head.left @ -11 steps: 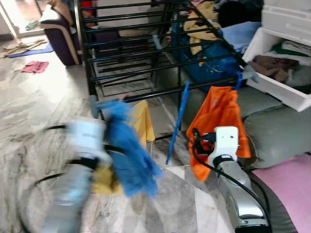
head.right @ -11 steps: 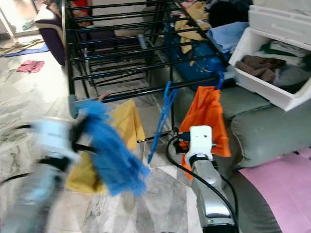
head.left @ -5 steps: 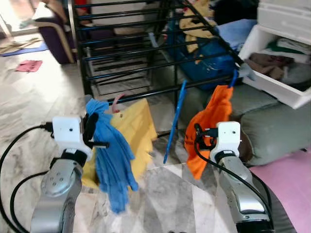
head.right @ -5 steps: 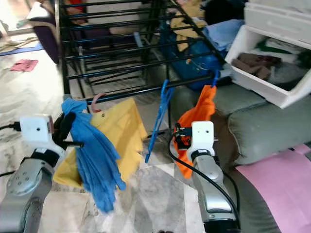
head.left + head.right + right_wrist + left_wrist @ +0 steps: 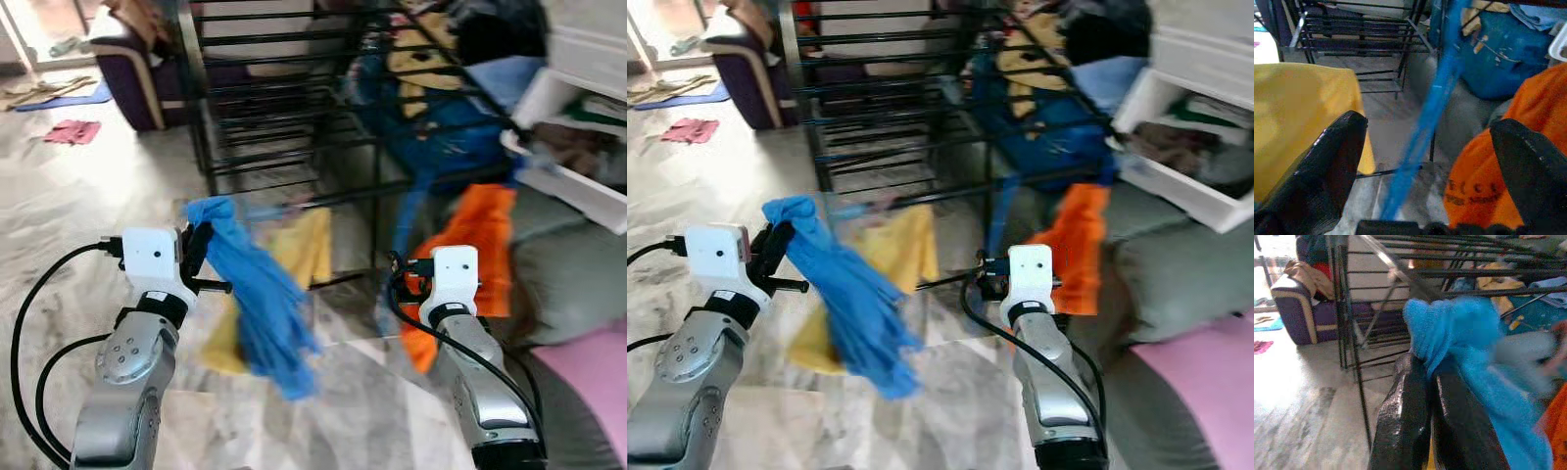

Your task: Hang hanger

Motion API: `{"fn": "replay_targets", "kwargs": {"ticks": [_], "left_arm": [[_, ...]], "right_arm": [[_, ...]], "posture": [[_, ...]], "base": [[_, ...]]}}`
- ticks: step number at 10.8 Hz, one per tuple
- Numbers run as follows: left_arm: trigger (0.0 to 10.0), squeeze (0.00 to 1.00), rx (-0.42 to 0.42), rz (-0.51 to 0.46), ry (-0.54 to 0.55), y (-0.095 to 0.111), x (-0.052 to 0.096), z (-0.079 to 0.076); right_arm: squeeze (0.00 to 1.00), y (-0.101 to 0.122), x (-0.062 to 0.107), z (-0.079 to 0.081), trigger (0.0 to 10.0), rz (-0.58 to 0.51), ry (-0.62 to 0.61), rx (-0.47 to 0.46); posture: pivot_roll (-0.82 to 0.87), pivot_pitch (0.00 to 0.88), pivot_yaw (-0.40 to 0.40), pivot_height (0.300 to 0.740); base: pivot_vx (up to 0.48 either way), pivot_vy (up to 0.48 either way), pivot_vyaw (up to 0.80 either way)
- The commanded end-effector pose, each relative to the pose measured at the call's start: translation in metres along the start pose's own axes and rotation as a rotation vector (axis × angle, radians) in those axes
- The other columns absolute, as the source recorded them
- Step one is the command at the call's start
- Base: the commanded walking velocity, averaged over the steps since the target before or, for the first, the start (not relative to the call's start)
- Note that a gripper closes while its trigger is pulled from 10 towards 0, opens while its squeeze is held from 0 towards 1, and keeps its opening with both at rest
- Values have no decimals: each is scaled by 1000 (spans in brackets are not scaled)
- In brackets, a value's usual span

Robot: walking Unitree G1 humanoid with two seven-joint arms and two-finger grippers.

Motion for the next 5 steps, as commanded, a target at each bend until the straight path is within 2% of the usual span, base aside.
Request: {"fn": "replay_targets", "kwargs": {"ticks": [1, 4, 5], "left_arm": [[10000, 0, -11, -28, 13, 6, -2, 2], [10000, 0, -14, -21, 1, 4, -3, -1], [10000, 0, -20, -23, -15, 5, -6, -4]], "right_arm": [[0, 1, -1, -2, 10000, -4, -10, 2], [0, 1, 0, -4, 10000, -14, -39, 3], [0, 2, -2, -8, 10000, -23, -77, 11]], "posture": [[40, 90, -39, 740], [37, 90, -32, 740], [39, 90, -28, 740]], "base": [[0, 480, 0], [0, 480, 0], [0, 0, 0]]}}
Point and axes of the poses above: a point about 5 cm out from each wrist's last joint towards the gripper, its own x axis pointing back from the gripper into the wrist, its own y axis along the axis of the wrist's last joint, z = x × y, the point moved 3 cm from there along -x, pointing out of the wrist towards the gripper, and after that the axes turned 7 degrees about -x, right-handed, at the moved point
